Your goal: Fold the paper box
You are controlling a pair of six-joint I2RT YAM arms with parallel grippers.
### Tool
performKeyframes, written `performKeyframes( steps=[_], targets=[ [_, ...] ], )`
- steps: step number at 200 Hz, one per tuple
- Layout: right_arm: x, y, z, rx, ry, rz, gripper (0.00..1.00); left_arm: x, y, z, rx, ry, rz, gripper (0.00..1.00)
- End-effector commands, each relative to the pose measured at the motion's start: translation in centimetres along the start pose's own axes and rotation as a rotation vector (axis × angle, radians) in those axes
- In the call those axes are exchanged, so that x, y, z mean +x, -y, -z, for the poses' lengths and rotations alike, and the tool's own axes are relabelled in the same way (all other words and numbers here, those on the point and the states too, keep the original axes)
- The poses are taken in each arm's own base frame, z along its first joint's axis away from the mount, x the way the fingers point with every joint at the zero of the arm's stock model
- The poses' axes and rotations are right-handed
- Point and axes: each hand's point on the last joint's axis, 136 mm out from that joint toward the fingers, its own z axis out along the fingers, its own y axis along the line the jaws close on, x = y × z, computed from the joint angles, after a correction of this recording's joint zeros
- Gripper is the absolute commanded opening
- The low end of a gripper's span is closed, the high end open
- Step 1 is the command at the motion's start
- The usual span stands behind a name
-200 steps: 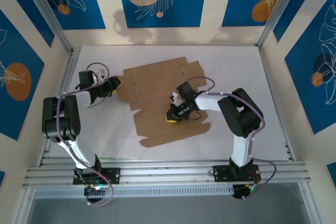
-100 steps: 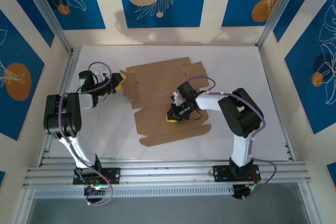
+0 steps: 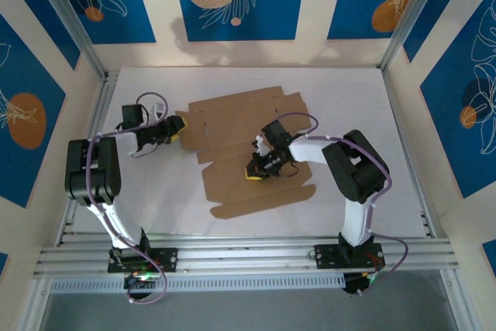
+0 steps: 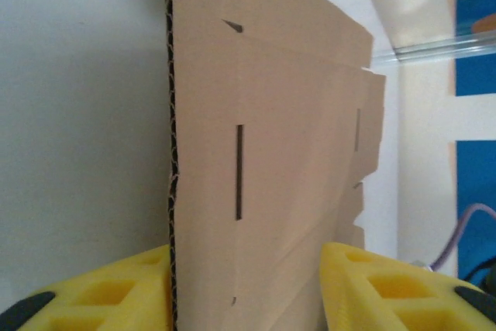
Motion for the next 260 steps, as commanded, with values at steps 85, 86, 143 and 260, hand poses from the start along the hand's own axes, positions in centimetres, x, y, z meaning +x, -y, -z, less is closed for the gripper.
performKeyframes(
  steps=[85,86,143,260],
  targets=[
    [-0.6,-3.5,3.3,-0.069,0.068,0.063,0.06,0.3,2.0,0.6,-0.163,0.04,-0.283,0.13],
    [-0.6,-3.6,3.5,-0.07,0.072,0.065,0.06,0.3,2.0,0.6,-0.162,0.041,-0.284,0.13],
    [-5.0,-9.3,14.6,-0.095,0.355,0.083,0.43,-0.3,6.8,2.6,-0.083,0.206,-0.473,0.13],
    [-15.6,-7.5,23.4,0.071,0.527,-0.642,0.79,5.2,13.8,4.2,0.105,0.476,-1.125,0.02]
  ],
)
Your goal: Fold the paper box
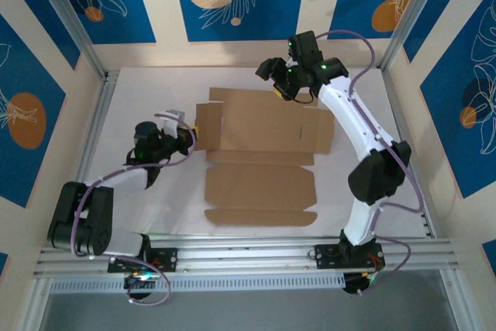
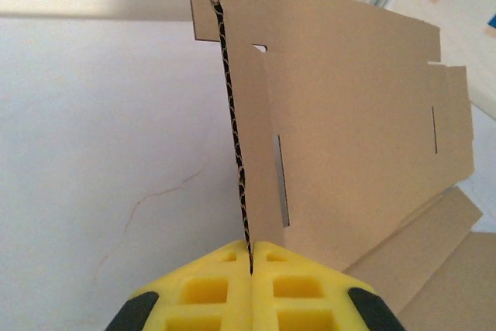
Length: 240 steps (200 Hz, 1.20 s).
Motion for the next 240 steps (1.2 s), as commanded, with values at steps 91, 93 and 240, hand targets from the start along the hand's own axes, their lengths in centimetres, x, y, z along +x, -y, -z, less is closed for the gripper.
performKeyframes(
  steps=[91,93,240],
  targets=[
    [-0.5,5.5,-3.4,0.111,-0.133,-0.704,0.99,-4.5,2.3,1.5,-0.038,0.226,-0.349,0.0],
    [-0.5,5.6,-3.5,0.11,-0.133,-0.708,0.99,-4.4,2.3,1.5,-0.04,0.226,-0.349,0.0],
    [0.7,4.2,-4.8,-0.081,-0.096,-0.625,0.28,-4.9,0.5,1.8,-0.159,0.253,-0.305,0.0]
  ],
)
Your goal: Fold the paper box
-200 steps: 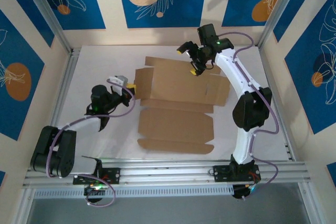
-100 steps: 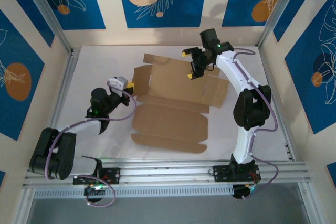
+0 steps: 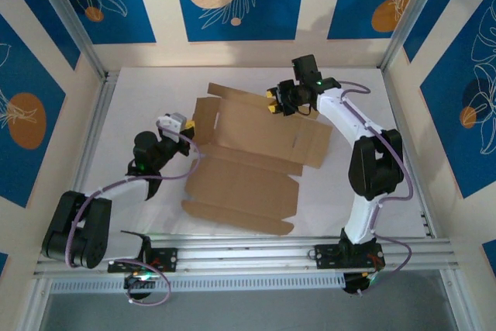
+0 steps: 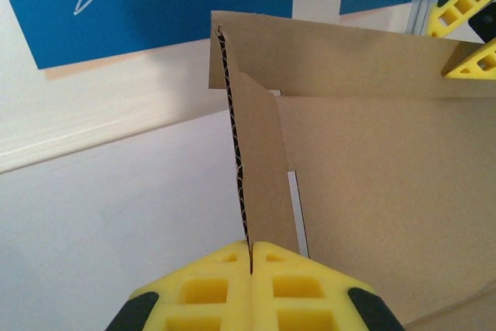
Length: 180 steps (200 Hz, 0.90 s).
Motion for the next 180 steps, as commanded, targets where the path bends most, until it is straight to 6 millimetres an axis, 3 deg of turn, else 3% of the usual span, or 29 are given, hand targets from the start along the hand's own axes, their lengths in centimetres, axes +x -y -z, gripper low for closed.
performKeyframes(
  steps=[1,42,77,117,137,180],
  targets=[
    [1.2,-1.7,1.2,-0.076,-0.016,0.055,0.28,-1.5,-0.3,0.0,-0.029,0.061,-0.02,0.0],
    [2.4,-1.6,1.5,-0.09,-0.036,0.166,0.15,-1.6,-1.1,0.0,-0.077,0.061,0.0,0.04],
    [3.3,-1.0,-0.1,-0.212,-0.119,0.193,0.0,-2.0,-2.0,-0.4,-0.118,0.079,0.059,0.2],
    [4.1,-2.9,1.4,-0.419,-0.1,0.305,0.0,-1.9,-3.3,-0.2,-0.19,0.07,0.073,0.44],
    [4.2,-3.2,2.1,-0.436,-0.069,0.339,0.0,-2.6,-4.1,0.4,-0.247,0.079,0.089,0.49],
    [3.6,-4.0,3.1,-0.464,-0.015,0.35,0.01,-4.1,-7.0,2.6,-0.443,0.0,0.172,0.73]
  ],
)
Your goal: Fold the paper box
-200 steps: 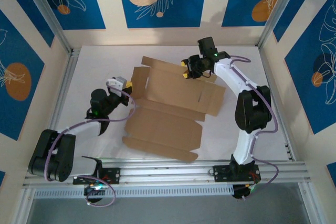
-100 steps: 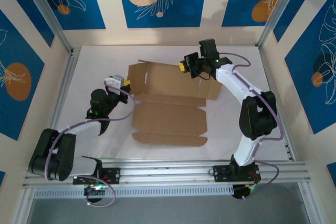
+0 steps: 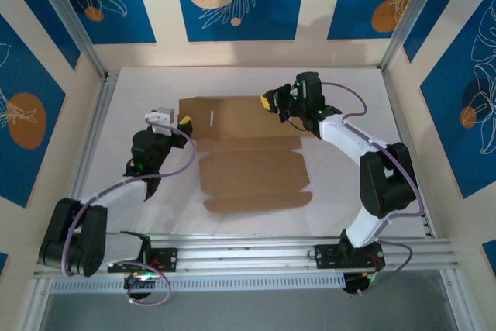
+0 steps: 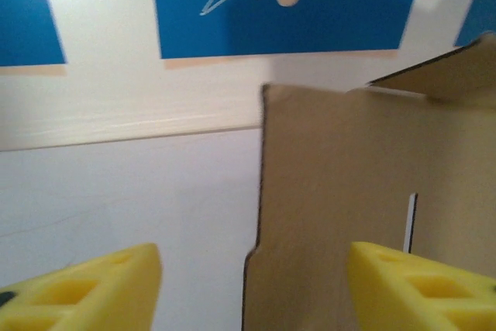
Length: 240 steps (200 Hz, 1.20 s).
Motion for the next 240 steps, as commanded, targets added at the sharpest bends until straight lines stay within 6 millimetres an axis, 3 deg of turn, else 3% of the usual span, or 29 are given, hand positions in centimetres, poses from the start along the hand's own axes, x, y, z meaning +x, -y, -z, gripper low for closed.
performKeyframes(
  steps=[1,29,60,81,112,151,183,240],
  targets=[
    [-0.1,-2.8,1.0,-0.085,0.036,0.065,0.01,-2.9,-2.4,0.7,-0.161,-0.015,0.058,0.74],
    [-0.1,-3.7,0.8,-0.092,0.039,0.082,0.01,-4.1,-3.6,2.0,-0.245,-0.102,0.076,0.72],
    [0.1,-4.5,0.4,-0.104,0.045,0.083,0.01,-6.7,-4.4,3.4,-0.328,-0.15,0.23,0.69],
    [0.3,-4.7,0.1,-0.115,0.054,0.08,0.01,-7.3,-1.7,2.7,-0.215,-0.24,0.432,0.66],
    [0.7,-4.8,-0.3,-0.128,0.073,0.075,0.01,-7.4,5.8,0.1,0.06,-0.255,0.799,0.69],
    [1.3,-4.9,-0.8,-0.137,0.07,0.077,0.01,-9.2,13.1,-1.9,0.236,-0.218,0.961,0.77],
    [2.0,-5.2,-1.1,-0.149,0.07,0.077,0.01,-9.1,14.5,-4.0,0.183,-0.171,1.069,0.82],
    [3.1,-5.4,-1.2,-0.159,0.068,0.084,0.0,-8.3,14.1,-6.2,0.056,-0.1,1.155,0.72]
  ],
)
